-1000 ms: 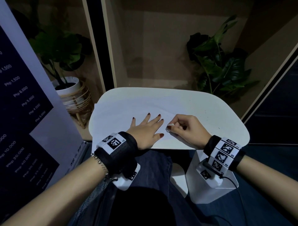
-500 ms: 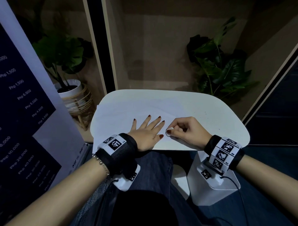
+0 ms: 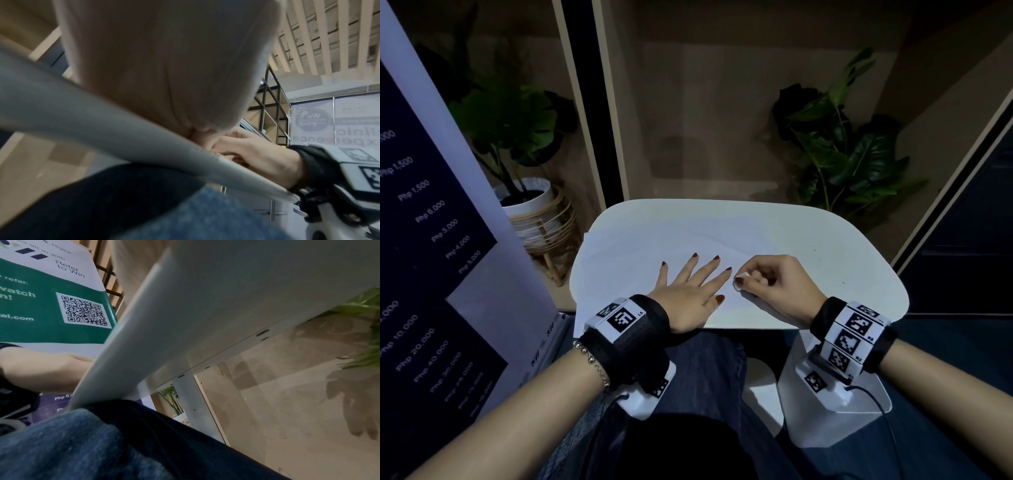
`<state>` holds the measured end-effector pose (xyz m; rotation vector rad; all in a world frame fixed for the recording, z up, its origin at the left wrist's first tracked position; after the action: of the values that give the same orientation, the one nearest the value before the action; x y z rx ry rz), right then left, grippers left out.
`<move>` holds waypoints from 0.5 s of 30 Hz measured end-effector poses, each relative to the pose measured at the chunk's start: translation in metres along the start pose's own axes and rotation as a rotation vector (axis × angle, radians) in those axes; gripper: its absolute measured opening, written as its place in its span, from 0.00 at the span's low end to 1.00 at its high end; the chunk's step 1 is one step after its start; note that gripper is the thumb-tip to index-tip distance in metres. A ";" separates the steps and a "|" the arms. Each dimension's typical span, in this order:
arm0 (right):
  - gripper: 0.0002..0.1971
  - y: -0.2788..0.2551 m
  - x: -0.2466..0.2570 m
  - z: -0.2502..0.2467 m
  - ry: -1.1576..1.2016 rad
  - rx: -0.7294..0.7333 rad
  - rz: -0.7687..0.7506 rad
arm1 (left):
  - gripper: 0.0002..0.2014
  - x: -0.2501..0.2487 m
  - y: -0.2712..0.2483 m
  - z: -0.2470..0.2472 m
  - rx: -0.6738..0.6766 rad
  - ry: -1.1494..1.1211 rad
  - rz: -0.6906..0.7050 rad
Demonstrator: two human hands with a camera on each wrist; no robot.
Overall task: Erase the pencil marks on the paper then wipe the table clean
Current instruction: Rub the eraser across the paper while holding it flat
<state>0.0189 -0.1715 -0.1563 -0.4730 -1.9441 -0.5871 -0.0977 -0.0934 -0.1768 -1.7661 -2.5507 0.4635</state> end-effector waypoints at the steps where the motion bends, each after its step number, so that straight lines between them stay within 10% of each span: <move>1: 0.02 -0.001 0.002 0.003 0.013 0.047 0.000 | 0.27 0.000 0.000 0.000 0.002 -0.002 0.000; 15: 0.03 0.000 -0.002 0.006 0.140 0.069 0.055 | 0.27 0.000 -0.001 0.000 -0.004 0.001 0.004</move>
<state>0.0153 -0.1682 -0.1601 -0.4292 -1.8069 -0.5032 -0.0986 -0.0939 -0.1762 -1.7732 -2.5496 0.4572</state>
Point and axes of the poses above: each hand's wrist, its own y-axis towards the middle knuckle, its own z-axis out of the palm, x = y × z, the point moved 9 cm from there along y, towards the middle knuckle, and after that the axes turned 6 degrees about -x, right-handed, at the moved point
